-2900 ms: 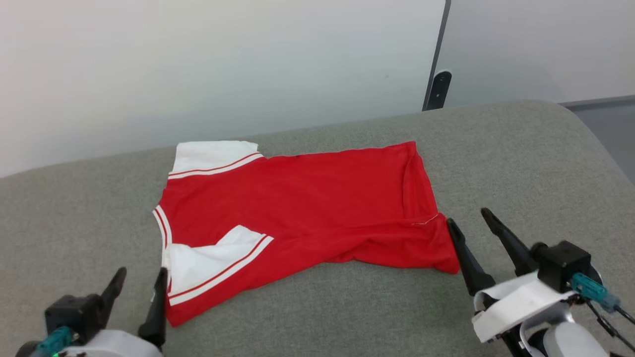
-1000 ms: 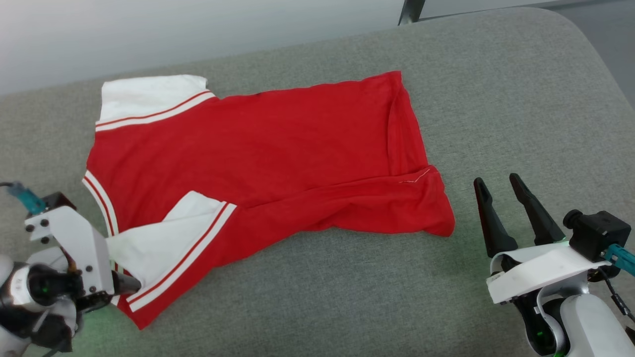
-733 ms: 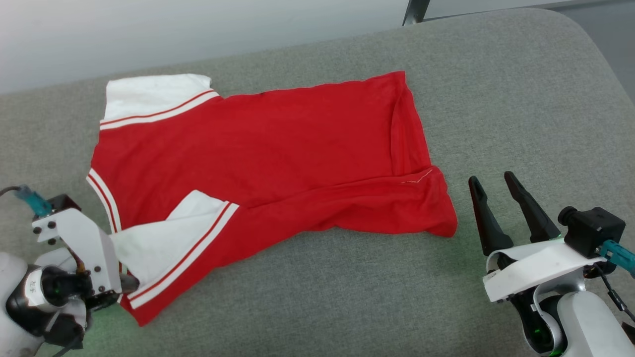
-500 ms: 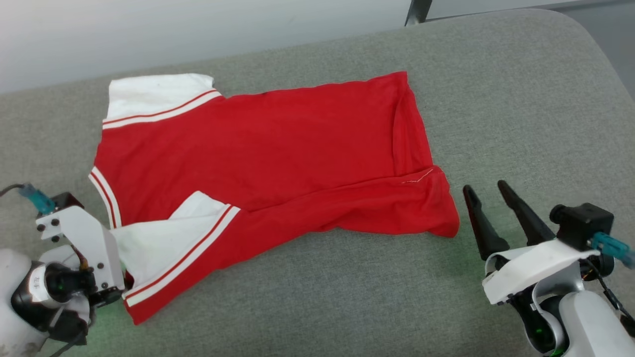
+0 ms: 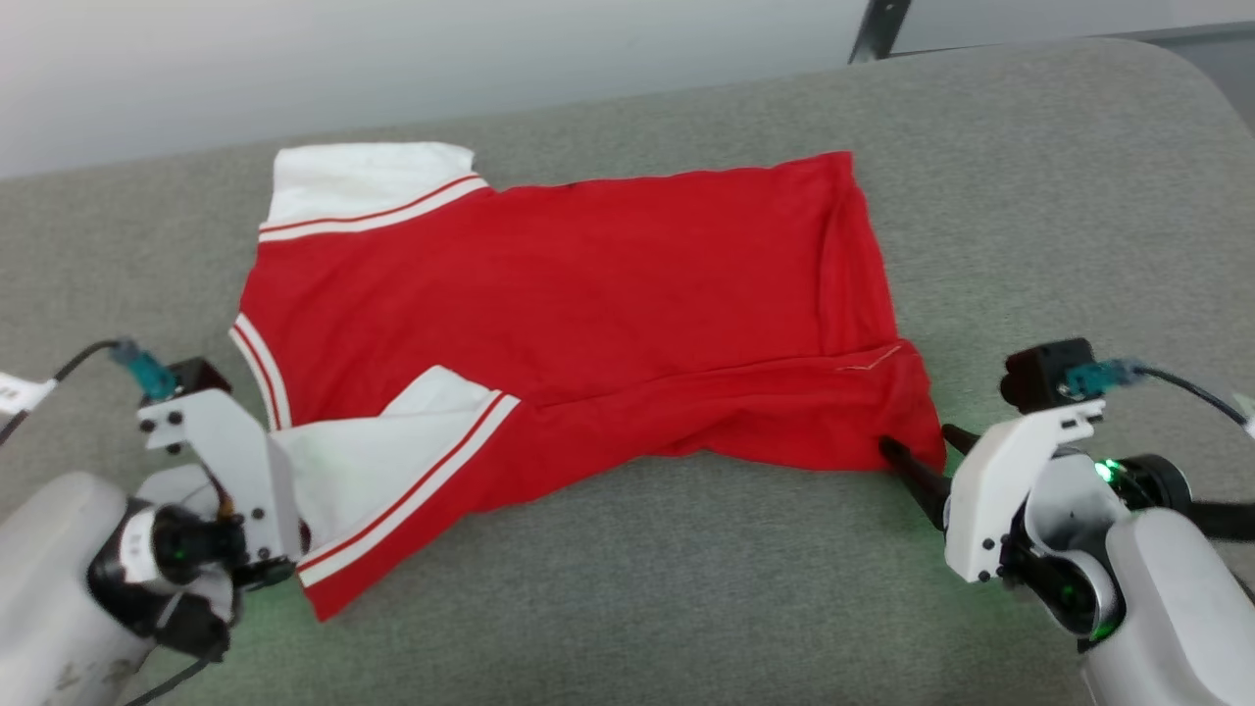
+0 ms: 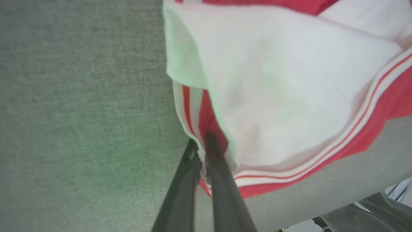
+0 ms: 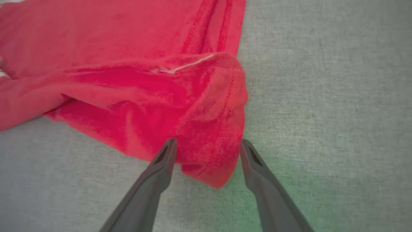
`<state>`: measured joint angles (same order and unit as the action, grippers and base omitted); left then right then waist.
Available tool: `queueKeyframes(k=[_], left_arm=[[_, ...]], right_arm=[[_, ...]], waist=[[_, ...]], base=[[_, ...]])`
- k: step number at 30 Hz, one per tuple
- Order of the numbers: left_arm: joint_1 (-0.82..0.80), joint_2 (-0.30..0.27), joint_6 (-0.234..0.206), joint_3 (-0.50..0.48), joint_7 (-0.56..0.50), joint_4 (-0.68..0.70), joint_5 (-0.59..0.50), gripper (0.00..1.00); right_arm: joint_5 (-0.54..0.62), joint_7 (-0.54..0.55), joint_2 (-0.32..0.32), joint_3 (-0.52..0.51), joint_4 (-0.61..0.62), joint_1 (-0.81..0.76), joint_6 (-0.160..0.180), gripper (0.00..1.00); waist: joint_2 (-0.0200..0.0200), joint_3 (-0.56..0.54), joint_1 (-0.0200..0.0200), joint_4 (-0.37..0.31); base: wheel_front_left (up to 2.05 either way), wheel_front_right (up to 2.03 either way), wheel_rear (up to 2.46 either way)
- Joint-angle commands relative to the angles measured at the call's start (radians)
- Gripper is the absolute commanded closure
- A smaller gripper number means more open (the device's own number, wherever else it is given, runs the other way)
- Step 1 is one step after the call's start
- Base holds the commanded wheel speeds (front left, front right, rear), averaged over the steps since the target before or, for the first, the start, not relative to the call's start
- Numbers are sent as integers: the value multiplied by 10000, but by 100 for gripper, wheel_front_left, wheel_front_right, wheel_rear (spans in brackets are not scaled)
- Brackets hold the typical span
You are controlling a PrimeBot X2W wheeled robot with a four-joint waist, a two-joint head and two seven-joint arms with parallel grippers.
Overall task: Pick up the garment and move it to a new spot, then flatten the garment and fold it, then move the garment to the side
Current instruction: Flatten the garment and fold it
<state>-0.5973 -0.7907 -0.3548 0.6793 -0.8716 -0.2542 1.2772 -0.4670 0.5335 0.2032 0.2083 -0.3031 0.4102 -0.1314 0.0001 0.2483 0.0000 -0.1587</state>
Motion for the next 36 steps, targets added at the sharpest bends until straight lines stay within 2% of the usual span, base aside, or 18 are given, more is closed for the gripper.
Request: queueKeyframes(k=[1,3,5,12,17,18,19,23,32,36], left_arm=[[-90,277,73,145,-46,8,-34,100],[-255,400,125,215,-78,-38,-124,100],[-377,563,168,261,-25,-147,-191,100],[-707,914,445,384,26,-547,-305,100],[-850,1110,566,430,79,-806,-323,100],[-860,1159,595,444,60,-850,-298,100],[-862,1188,628,465,70,-897,-306,100],[-762,1252,765,486,83,-1101,-263,100],[-1036,555,1144,482,-17,-1034,-545,100],[-1068,273,1157,487,-185,-926,-597,100]], right_arm=[[108,277,71,131,-158,270,15,0],[-66,717,-104,247,-515,623,15,0],[234,1200,7,383,-1041,980,15,0],[637,2717,-351,989,-2821,2273,13,0],[841,3878,-596,1177,-4003,2497,7,0],[893,4101,-637,1136,-4174,2511,7,22],[857,4239,-704,1240,-4242,2500,3,100],[875,4277,-572,983,-4214,2612,13,100],[866,4315,-82,256,-3761,3071,27,100],[818,4482,-6,220,-3604,3129,26,100]], waist=[[-1,118,0,233],[-1,196,0,362],[-1,271,0,483],[-1,398,0,803],[-1,445,0,990],[-1,445,0,1021],[-1,437,0,1042],[-1,369,0,1050],[-1,24,0,939],[-1,-161,0,902]], base=[[0,0,0],[0,0,0],[0,0,0],[0,0,0],[0,0,0],[0,0,0],[0,0,0],[0,0,0],[0,0,0],[0,0,0]])
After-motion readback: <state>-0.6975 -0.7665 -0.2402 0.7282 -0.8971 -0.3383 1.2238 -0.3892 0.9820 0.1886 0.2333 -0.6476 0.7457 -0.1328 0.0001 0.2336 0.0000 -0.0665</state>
